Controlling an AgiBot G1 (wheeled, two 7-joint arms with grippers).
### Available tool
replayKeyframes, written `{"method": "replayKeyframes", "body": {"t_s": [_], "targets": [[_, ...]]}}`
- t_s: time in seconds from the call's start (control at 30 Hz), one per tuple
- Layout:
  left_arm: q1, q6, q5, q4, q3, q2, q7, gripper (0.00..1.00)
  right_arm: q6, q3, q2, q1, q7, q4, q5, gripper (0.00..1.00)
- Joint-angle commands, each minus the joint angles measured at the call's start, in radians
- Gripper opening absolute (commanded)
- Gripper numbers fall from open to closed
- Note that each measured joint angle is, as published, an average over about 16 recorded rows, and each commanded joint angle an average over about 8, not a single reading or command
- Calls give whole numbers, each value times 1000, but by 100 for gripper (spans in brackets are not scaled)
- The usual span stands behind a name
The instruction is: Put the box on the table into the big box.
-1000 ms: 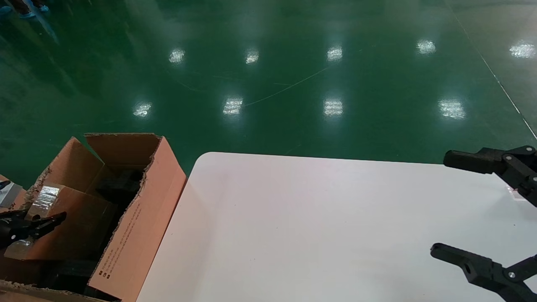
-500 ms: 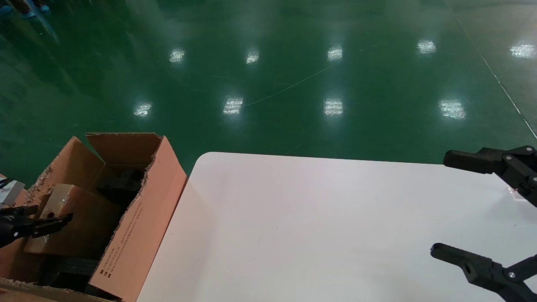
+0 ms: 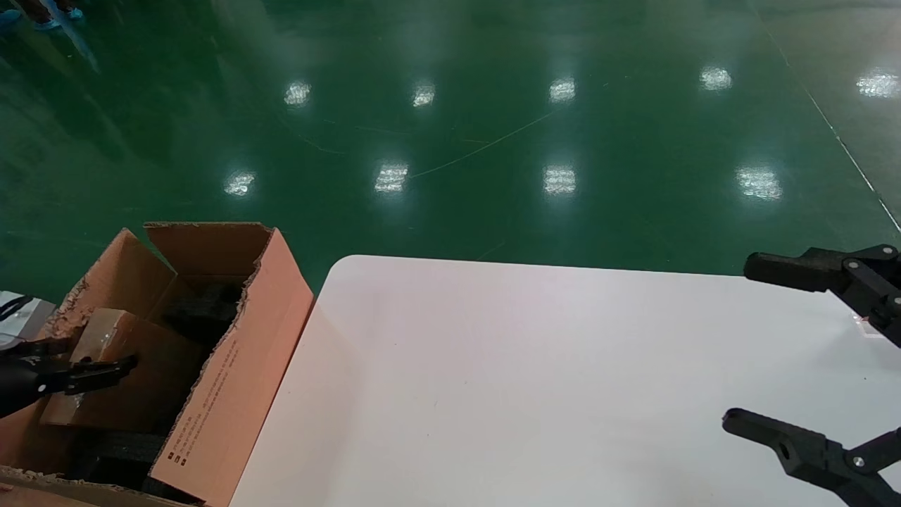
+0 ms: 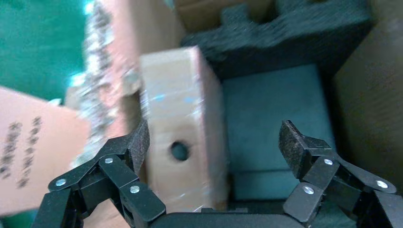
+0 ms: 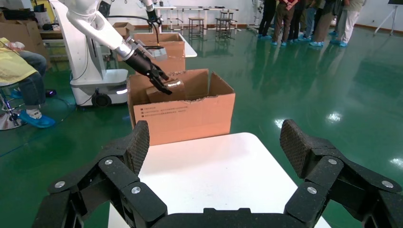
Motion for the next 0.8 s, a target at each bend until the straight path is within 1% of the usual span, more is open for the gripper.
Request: {"method": "replayKeyframes", "body": {"t_s": [0.03, 0.17, 0.53, 0.8], "targets": [[9, 22, 2, -7, -17, -5, 4, 100, 0, 0, 0, 0, 0, 0, 0, 100], [38, 19, -2, -34, -42, -8, 4, 100, 0, 0, 0, 0, 0, 0, 0, 100], [103, -20, 13, -85, -68, -5, -19, 100, 0, 0, 0, 0, 0, 0, 0, 100], [125, -22, 21, -110, -82, 0, -31, 100, 0, 0, 0, 0, 0, 0, 0, 100]]}}
